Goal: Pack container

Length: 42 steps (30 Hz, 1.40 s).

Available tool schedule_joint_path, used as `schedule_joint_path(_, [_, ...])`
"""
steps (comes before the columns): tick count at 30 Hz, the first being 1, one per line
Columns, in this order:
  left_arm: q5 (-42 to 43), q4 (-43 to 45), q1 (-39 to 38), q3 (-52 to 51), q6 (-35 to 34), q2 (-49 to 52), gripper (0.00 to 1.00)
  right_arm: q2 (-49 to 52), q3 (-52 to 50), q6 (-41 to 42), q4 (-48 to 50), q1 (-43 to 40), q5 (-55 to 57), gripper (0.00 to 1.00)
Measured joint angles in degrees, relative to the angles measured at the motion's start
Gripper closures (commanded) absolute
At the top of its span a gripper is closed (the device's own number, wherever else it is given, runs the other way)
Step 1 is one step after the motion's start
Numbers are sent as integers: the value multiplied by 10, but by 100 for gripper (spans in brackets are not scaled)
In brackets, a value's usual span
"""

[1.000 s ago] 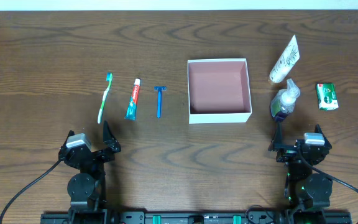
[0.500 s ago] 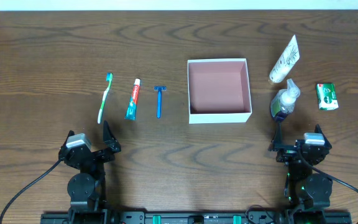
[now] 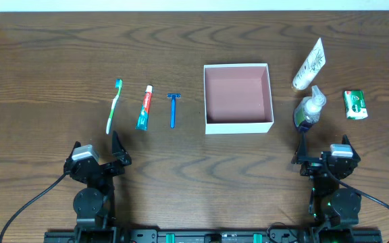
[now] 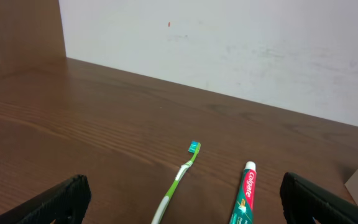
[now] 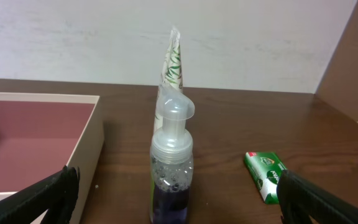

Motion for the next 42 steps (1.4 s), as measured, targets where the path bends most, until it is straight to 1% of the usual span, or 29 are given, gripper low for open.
schedule_joint_path(32, [0, 4, 0, 0, -5, 0, 2, 0, 0, 0, 0, 0, 0, 1])
schedule_joint_path(34, [8, 14, 0, -1, -9, 0, 2, 0, 0, 0, 0, 0, 0, 1])
schedule_joint_path(36, [26, 47, 0, -6, -11, 0, 2, 0, 0, 0, 0, 0, 0, 1])
schedule_joint_path(40, [85, 151, 0, -9, -11, 0, 2, 0, 0, 0, 0, 0, 0, 1])
schedule_joint_path(42, [108, 166, 0, -3, -9, 2, 2, 0, 0, 0, 0, 0, 0, 1])
